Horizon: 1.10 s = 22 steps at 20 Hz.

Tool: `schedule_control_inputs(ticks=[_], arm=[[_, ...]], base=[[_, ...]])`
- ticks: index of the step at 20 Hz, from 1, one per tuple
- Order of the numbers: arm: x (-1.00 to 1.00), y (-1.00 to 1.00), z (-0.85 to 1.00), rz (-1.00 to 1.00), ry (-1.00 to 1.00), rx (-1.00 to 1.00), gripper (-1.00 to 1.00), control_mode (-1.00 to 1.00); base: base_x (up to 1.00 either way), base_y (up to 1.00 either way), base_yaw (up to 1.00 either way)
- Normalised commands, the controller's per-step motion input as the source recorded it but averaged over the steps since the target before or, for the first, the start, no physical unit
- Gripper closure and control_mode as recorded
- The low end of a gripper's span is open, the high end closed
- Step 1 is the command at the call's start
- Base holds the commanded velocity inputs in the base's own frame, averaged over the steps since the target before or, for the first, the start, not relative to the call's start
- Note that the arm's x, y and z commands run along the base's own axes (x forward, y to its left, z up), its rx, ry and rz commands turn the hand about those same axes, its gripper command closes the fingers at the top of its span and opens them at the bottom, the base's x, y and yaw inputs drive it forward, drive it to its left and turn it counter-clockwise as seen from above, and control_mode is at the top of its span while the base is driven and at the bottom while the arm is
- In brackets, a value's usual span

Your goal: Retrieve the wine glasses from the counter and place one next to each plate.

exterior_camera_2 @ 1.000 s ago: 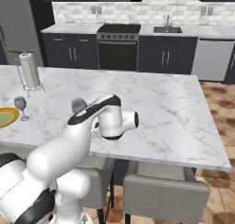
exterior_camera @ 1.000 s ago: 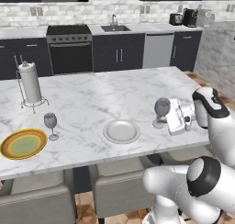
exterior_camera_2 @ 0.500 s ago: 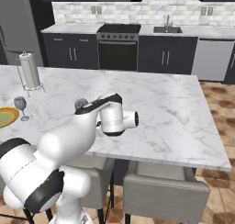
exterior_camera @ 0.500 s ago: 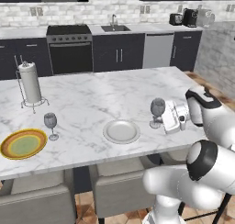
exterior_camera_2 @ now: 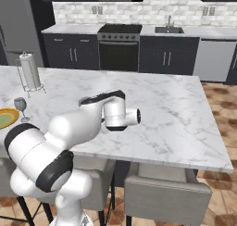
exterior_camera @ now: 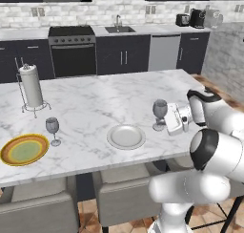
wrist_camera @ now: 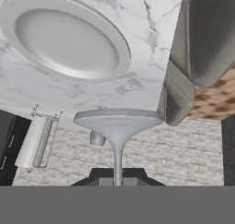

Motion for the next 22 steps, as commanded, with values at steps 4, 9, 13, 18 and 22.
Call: schedule_control_inputs(ticks=[4, 9, 13, 18, 22], arm=[[0.19, 0.00, -0.12, 0.00, 0.00, 0.00, 1.00, -1.00], [0.14, 0.00, -0.11, 0.00, 0.00, 0.00, 1.00, -1.00], [0.02, 0.00, -0.11, 0.00, 0.00, 0.00, 1.00, -1.00], [0.12, 0.00, -0.19, 0.00, 0.00, 0.00, 1.00, -1.00], [0.23, 0.00, -0.23, 0.00, 0.00, 0.00, 1.00, -1.00]], base=[[0.00, 0.00, 0.00], [0.00, 0.00, 0.00], [0.00, 0.00, 0.00], [0.00, 0.00, 0.00], [0.00, 0.00, 0.00]])
